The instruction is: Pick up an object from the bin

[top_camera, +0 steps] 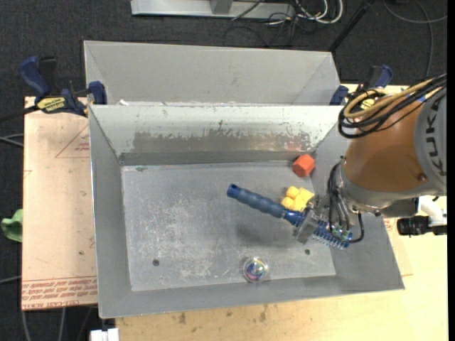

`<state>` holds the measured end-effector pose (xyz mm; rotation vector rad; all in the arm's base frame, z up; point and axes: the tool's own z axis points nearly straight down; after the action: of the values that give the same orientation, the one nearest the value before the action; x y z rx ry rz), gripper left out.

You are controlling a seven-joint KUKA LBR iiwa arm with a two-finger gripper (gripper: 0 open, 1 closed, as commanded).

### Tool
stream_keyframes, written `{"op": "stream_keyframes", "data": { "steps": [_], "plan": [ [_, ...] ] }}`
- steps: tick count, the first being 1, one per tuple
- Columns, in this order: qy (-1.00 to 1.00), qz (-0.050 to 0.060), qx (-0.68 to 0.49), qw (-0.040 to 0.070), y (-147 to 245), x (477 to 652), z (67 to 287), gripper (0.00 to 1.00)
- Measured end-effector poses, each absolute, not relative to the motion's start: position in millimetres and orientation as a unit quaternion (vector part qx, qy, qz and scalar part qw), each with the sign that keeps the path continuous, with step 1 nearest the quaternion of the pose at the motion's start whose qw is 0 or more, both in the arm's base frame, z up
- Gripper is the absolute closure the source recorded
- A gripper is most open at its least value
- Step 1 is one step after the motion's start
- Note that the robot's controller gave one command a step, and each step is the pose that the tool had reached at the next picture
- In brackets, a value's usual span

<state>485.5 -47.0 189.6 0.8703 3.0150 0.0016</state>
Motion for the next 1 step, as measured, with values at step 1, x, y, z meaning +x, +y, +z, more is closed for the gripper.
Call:
{"op": "stream_keyframes", "data": {
  "steps": [1],
  "plan": [
    [0.961,0.0,0.276,0.0,-46.9,485.2,188.7,1.0]
  ]
}}
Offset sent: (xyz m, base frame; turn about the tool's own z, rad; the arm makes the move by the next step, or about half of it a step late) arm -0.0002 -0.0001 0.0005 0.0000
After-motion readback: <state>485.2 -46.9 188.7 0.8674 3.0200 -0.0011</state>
